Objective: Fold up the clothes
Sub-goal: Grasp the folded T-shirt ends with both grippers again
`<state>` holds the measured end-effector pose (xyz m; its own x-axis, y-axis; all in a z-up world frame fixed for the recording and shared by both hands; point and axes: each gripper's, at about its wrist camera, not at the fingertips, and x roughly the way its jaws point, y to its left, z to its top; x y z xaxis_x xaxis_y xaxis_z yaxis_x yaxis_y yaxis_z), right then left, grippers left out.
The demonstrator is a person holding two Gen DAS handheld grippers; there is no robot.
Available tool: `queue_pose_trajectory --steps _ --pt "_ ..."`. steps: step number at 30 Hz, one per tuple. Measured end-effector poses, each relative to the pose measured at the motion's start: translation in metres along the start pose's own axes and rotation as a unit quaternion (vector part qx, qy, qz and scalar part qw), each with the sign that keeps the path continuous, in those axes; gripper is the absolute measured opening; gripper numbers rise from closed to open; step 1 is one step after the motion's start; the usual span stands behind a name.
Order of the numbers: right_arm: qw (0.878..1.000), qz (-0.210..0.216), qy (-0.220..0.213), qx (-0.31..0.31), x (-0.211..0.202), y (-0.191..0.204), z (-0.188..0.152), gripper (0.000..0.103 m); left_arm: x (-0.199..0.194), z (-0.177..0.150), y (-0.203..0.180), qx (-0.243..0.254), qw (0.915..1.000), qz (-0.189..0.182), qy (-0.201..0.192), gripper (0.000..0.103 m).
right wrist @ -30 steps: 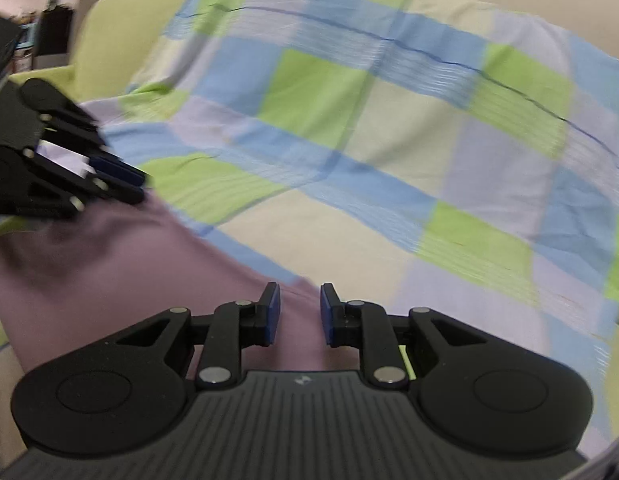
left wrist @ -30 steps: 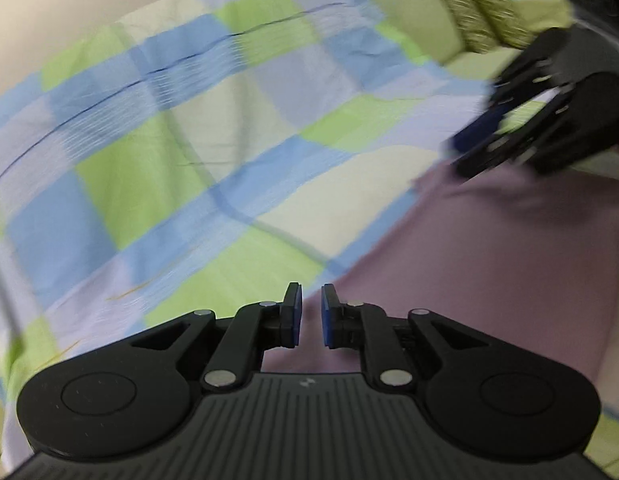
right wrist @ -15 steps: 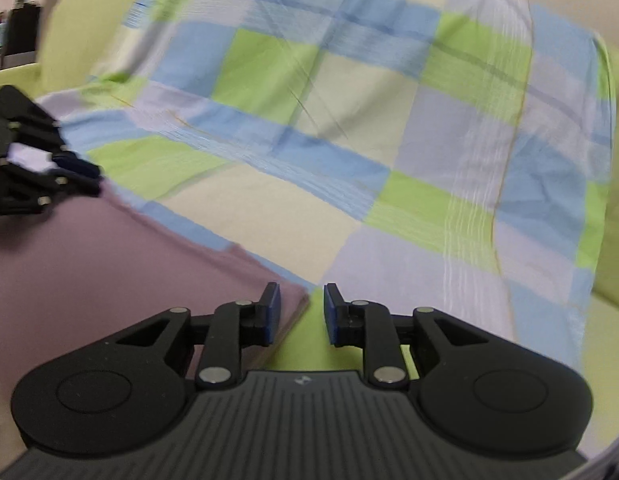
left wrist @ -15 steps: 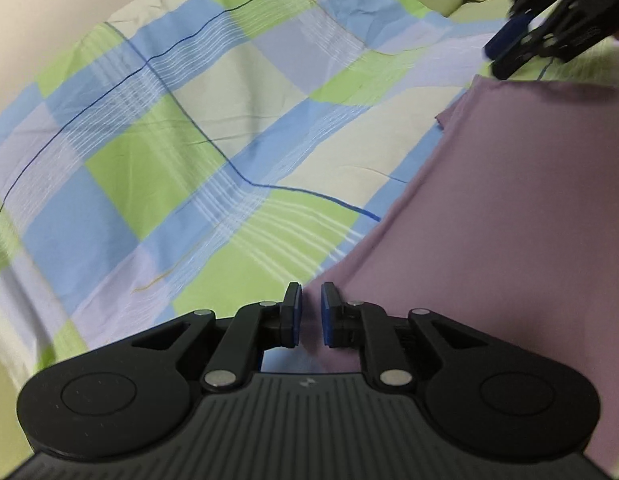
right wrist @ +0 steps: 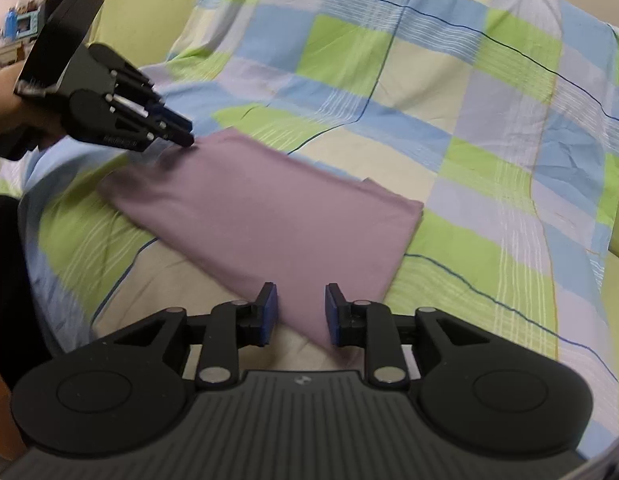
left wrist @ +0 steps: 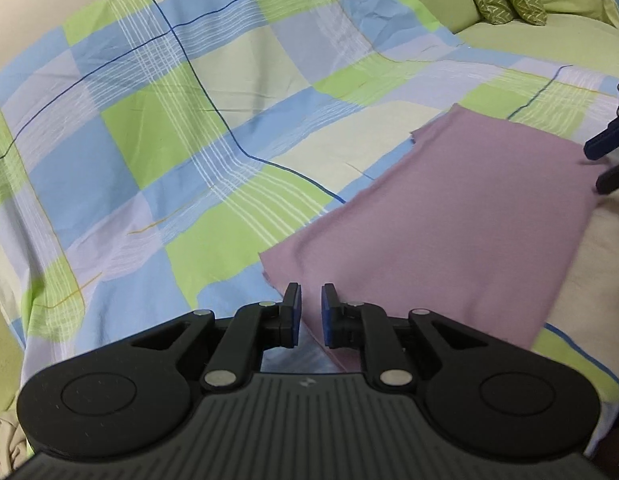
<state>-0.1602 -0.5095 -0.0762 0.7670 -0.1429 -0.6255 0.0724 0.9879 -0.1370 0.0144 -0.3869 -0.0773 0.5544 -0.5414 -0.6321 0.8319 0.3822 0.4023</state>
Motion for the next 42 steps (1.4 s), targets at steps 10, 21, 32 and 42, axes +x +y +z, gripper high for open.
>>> queue_pose_trajectory --steps 10,21,32,42 --pt "0.998 -0.022 0.028 -0.046 -0.003 0.014 -0.005 0.032 -0.017 -0.009 -0.015 0.014 0.9998 -0.01 0.001 0.029" --pt "0.973 -0.055 0.054 -0.215 0.025 0.038 -0.004 0.034 -0.038 -0.039 -0.084 0.203 0.9773 -0.023 -0.055 0.036" --pt "0.981 -0.05 0.049 -0.182 0.022 0.028 -0.005 0.043 -0.053 -0.023 -0.101 0.215 0.9709 -0.051 -0.093 0.04" --pt "0.969 -0.078 0.026 -0.231 0.019 0.034 -0.022 0.043 -0.028 -0.044 -0.133 0.355 0.931 0.036 -0.079 0.052"
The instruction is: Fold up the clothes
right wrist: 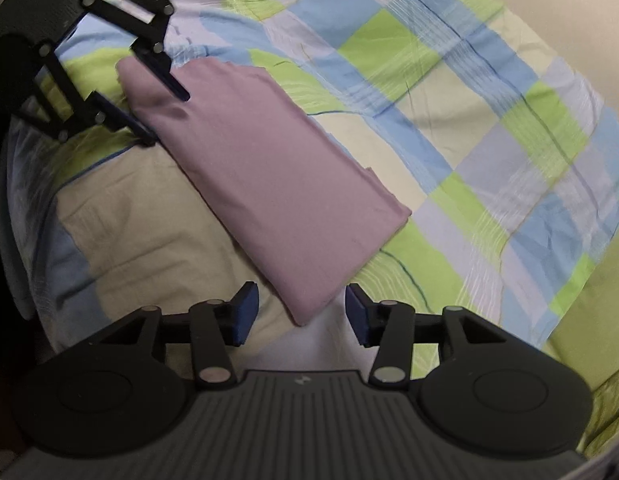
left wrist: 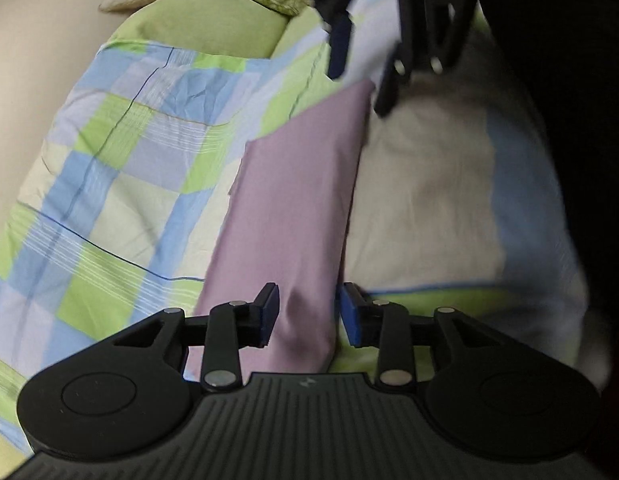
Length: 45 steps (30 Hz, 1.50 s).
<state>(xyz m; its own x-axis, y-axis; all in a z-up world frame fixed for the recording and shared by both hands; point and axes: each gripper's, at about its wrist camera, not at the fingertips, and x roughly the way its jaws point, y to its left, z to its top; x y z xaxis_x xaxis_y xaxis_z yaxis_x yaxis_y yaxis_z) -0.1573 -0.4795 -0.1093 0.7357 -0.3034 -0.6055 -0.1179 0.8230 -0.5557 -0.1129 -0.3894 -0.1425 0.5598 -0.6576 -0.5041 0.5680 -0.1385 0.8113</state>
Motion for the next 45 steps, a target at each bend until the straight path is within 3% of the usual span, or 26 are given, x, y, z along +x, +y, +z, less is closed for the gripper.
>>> queue_pose_trajectory --steps 1,4,5,6,8,13,16,20,22,23,26,29,31,32,33,34,35,37,41,45 --pt "1.0 -0.009 -0.004 -0.021 0.003 0.005 0.001 0.043 0.004 -0.003 -0.004 0.022 0.9994 0.027 0.008 0.053" --pt "0.997 -0.025 -0.016 -0.073 0.011 0.016 0.008 0.039 0.015 -0.004 0.001 0.012 0.9987 0.039 0.031 0.052" --pt "0.996 -0.028 -0.018 -0.086 0.014 0.018 0.01 0.038 0.017 -0.004 0.004 0.005 0.9989 0.032 0.033 0.036" --pt "0.995 -0.03 -0.019 -0.097 0.017 0.019 0.011 0.027 0.019 -0.004 0.006 0.0 0.9991 0.025 0.035 0.009" --pt "0.994 -0.027 -0.019 -0.108 0.019 0.021 0.012 0.005 0.019 -0.006 0.01 -0.002 0.9994 0.013 0.033 0.009" --pt "0.997 -0.018 -0.008 -0.074 0.002 0.022 0.025 0.005 -0.007 -0.03 0.031 -0.017 0.9999 -0.001 0.003 0.009" --pt "0.999 0.009 -0.01 -0.051 -0.019 0.043 0.04 0.005 -0.007 -0.045 0.027 -0.021 0.9992 -0.025 0.024 0.01" --pt "0.998 0.027 -0.017 -0.048 -0.017 0.06 0.028 0.017 -0.018 -0.052 0.017 -0.016 0.9984 -0.04 0.036 0.011" --pt "0.997 0.063 -0.034 -0.002 -0.028 0.047 0.019 0.026 -0.028 -0.052 0.023 -0.035 0.9974 -0.054 0.033 0.024" --pt "0.994 0.092 -0.05 0.042 -0.037 0.035 0.011 0.026 -0.04 -0.055 0.03 -0.06 0.9953 -0.074 0.018 0.037" --pt "0.969 0.142 -0.097 0.179 -0.055 -0.003 -0.02 0.026 -0.06 -0.054 0.048 -0.105 0.9871 -0.118 -0.026 0.037" --pt "0.925 0.15 -0.118 0.33 -0.054 -0.042 -0.052 0.026 -0.058 -0.039 0.066 -0.132 0.9827 -0.123 -0.043 0.037" --pt "0.888 0.15 -0.125 0.415 -0.043 -0.064 -0.069 0.026 -0.045 -0.026 0.078 -0.146 0.9813 -0.114 -0.05 0.037" --pt "0.857 0.157 -0.132 0.473 -0.033 -0.078 -0.08 0.027 -0.027 -0.012 0.09 -0.162 0.9787 -0.114 -0.054 0.037" --pt "0.841 0.162 -0.135 0.498 -0.029 -0.083 -0.084 0.028 -0.021 -0.008 0.093 -0.165 0.9781 -0.115 -0.056 0.039" --pt "0.808 0.175 -0.142 0.544 -0.018 -0.093 -0.091 0.028 -0.002 0.003 0.103 -0.175 0.9755 -0.119 -0.061 0.039" --pt "0.784 0.187 -0.148 0.573 -0.006 -0.101 -0.095 0.028 0.019 0.014 0.113 -0.18 0.9725 -0.13 -0.069 0.039" --pt "0.767 0.196 -0.144 0.594 0.019 -0.113 -0.093 0.028 0.05 0.024 0.12 -0.174 0.9713 -0.145 -0.074 0.04" --pt "0.77 0.209 -0.138 0.587 0.051 -0.127 -0.084 0.028 0.098 0.038 0.134 -0.171 0.9663 -0.172 -0.085 0.04" --pt "0.768 0.242 -0.128 0.579 0.078 -0.137 -0.082 0.028 0.127 0.035 0.144 -0.176 0.9503 -0.229 -0.116 0.04"
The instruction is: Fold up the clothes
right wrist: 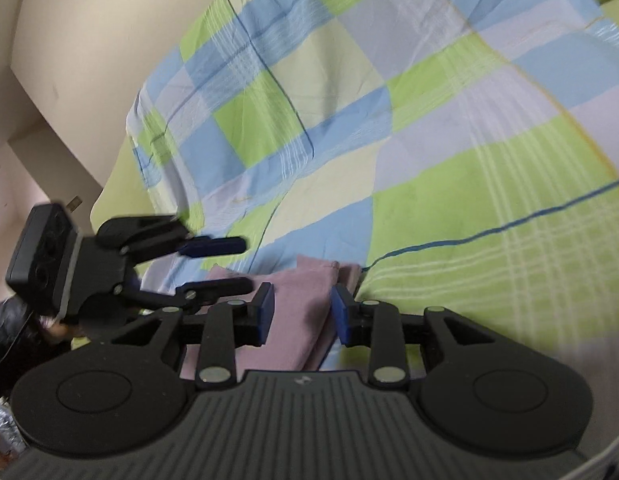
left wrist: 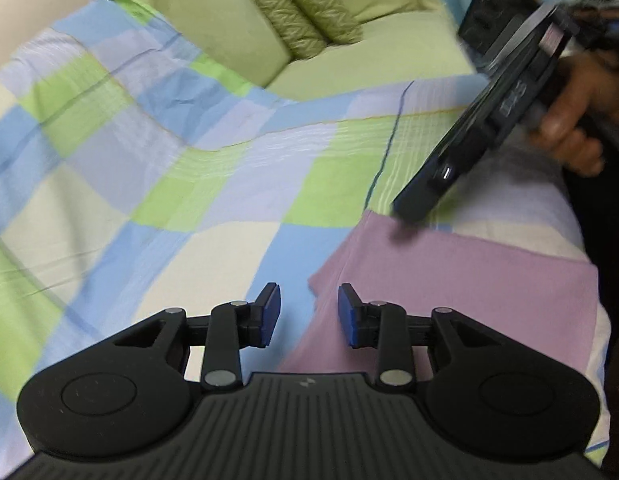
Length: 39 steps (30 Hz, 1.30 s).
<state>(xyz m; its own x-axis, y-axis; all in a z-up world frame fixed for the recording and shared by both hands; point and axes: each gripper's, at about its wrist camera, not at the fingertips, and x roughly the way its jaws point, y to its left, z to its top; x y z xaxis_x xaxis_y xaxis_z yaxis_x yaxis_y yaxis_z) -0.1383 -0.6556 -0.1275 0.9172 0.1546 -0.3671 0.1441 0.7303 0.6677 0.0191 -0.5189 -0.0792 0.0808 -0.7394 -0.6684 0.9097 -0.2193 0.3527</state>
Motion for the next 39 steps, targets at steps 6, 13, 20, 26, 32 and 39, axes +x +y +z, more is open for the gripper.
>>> queue_pose_trajectory --steps 6,13,20,26,32,39 --pt "0.999 0.027 0.018 0.016 0.013 -0.014 0.006 0.024 0.013 -0.014 0.009 0.009 0.9986 -0.051 -0.006 0.04" --pt "0.999 0.04 0.036 -0.001 0.024 -0.011 0.008 0.003 0.013 -0.018 0.009 0.003 0.9981 -0.059 -0.018 0.041" --pt "0.998 0.051 -0.016 -0.04 0.002 0.0 -0.002 0.003 0.018 -0.007 0.02 -0.021 0.9949 -0.093 -0.033 0.043" --pt "0.998 0.041 -0.006 -0.048 0.004 -0.005 -0.003 0.003 0.028 -0.007 0.026 -0.018 0.9933 -0.112 -0.024 0.045" --pt "0.999 0.032 0.007 0.008 0.009 -0.025 -0.001 0.004 0.036 0.001 0.026 0.013 0.9907 -0.133 -0.027 0.043" --pt "0.995 0.03 -0.023 -0.091 -0.004 -0.002 -0.003 0.006 0.041 0.013 0.027 0.067 0.98 -0.187 -0.017 0.042"
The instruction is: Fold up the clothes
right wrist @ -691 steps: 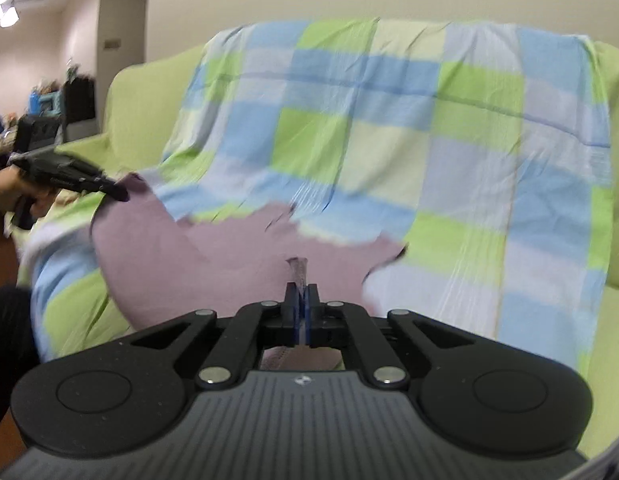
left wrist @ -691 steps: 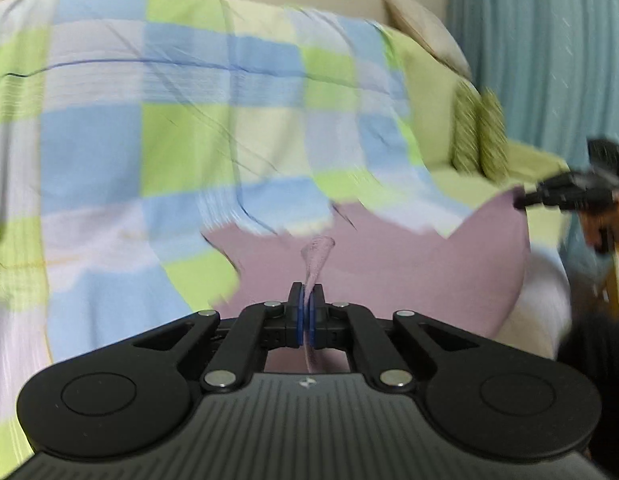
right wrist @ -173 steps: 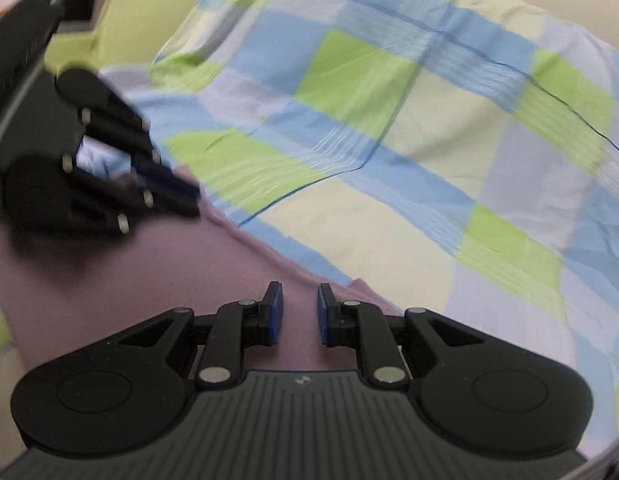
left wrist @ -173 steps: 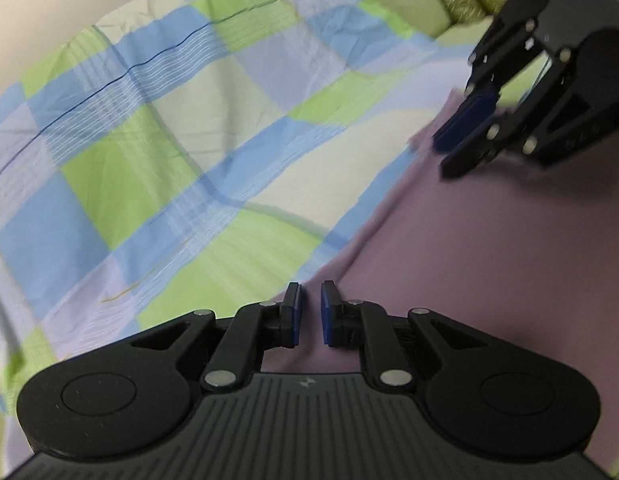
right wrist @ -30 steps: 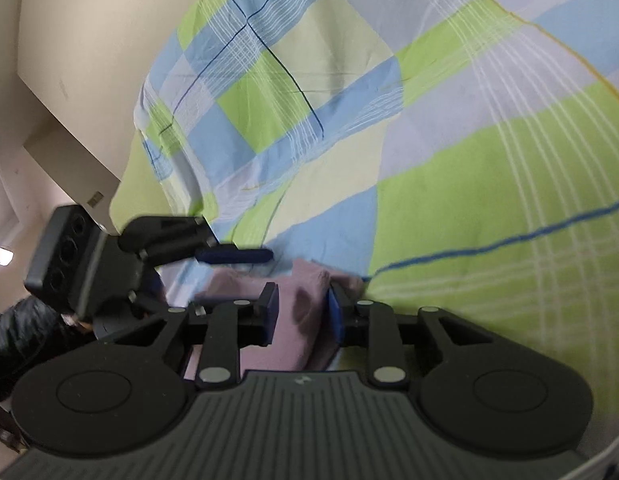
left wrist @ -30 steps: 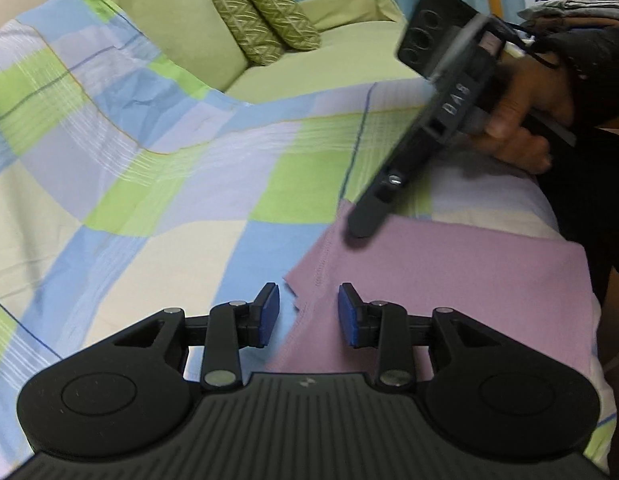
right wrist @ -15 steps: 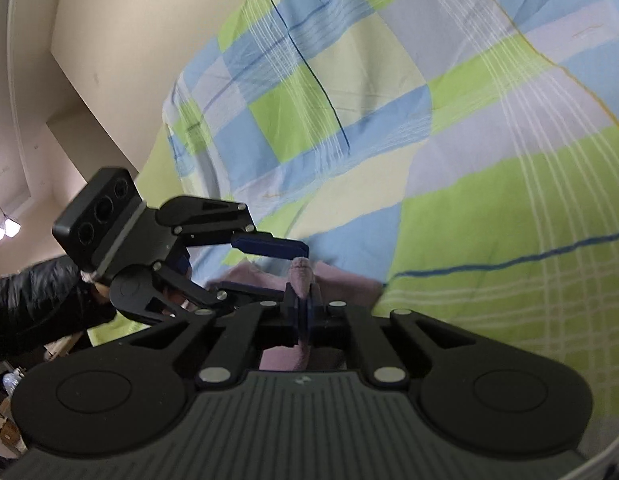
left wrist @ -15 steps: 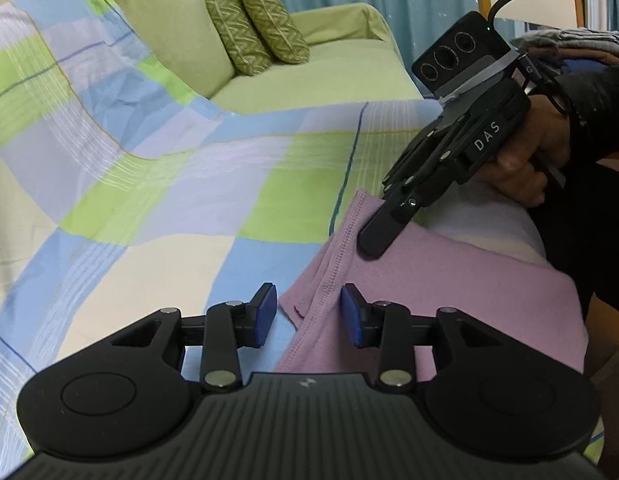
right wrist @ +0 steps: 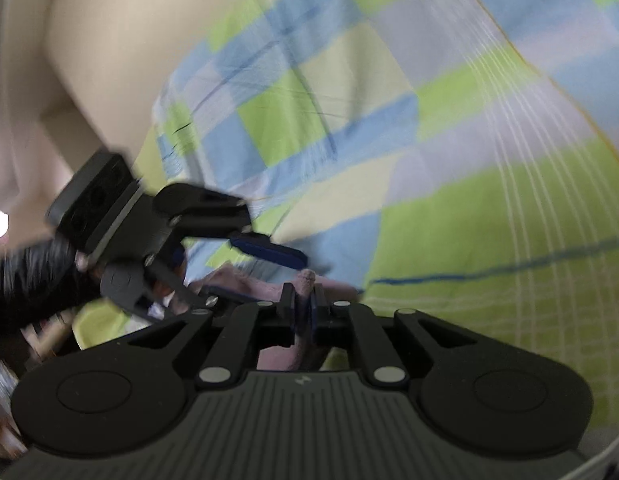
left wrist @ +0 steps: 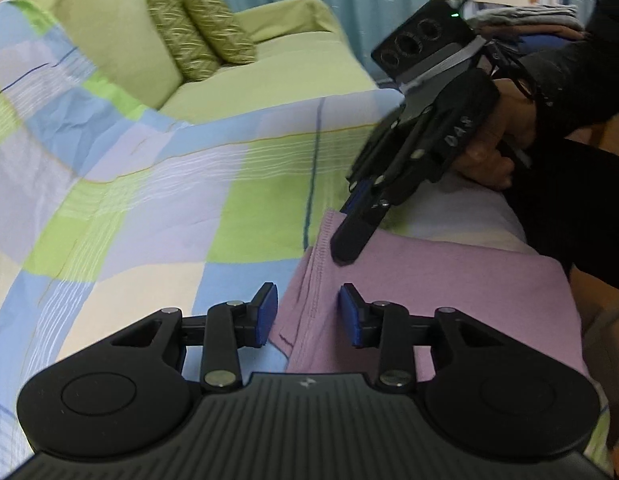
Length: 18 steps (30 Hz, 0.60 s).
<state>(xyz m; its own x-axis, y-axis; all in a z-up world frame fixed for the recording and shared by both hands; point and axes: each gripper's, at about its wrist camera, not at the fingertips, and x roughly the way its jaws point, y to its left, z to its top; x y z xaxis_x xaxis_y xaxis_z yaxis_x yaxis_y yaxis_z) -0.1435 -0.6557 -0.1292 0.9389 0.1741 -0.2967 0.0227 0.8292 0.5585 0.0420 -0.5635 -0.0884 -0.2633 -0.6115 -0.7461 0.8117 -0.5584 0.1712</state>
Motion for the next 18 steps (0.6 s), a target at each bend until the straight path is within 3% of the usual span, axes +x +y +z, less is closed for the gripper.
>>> queue_pose_trajectory --steps 2,3,6,9,10,12,18 --pt "0.999 -0.001 0.004 -0.038 -0.002 0.009 -0.001 0.005 0.002 0.002 0.003 0.003 0.9998 -0.016 0.009 0.041" --pt "0.999 -0.001 0.005 -0.052 -0.003 0.013 -0.001 0.005 0.005 0.006 0.01 -0.008 0.9987 -0.046 0.021 0.039" --pt "0.999 -0.003 0.004 -0.05 -0.007 0.011 0.0 0.005 0.006 0.01 0.019 -0.021 0.9952 -0.086 0.042 0.035" --pt "0.999 -0.006 0.008 -0.038 -0.009 0.008 0.001 0.005 0.008 0.011 0.026 -0.03 0.9926 -0.102 0.059 0.011" --pt "0.999 -0.009 0.01 -0.033 -0.008 0.007 0.001 0.005 0.007 0.011 0.028 -0.032 0.9918 -0.105 0.065 0.01" --pt "1.0 -0.016 0.02 -0.011 -0.006 0.002 0.001 0.004 0.001 0.012 0.022 -0.02 0.9927 -0.093 0.074 0.002" --pt "1.0 -0.001 0.006 0.015 -0.007 0.001 0.004 0.003 -0.012 0.019 0.012 0.002 0.9963 -0.042 0.075 0.002"
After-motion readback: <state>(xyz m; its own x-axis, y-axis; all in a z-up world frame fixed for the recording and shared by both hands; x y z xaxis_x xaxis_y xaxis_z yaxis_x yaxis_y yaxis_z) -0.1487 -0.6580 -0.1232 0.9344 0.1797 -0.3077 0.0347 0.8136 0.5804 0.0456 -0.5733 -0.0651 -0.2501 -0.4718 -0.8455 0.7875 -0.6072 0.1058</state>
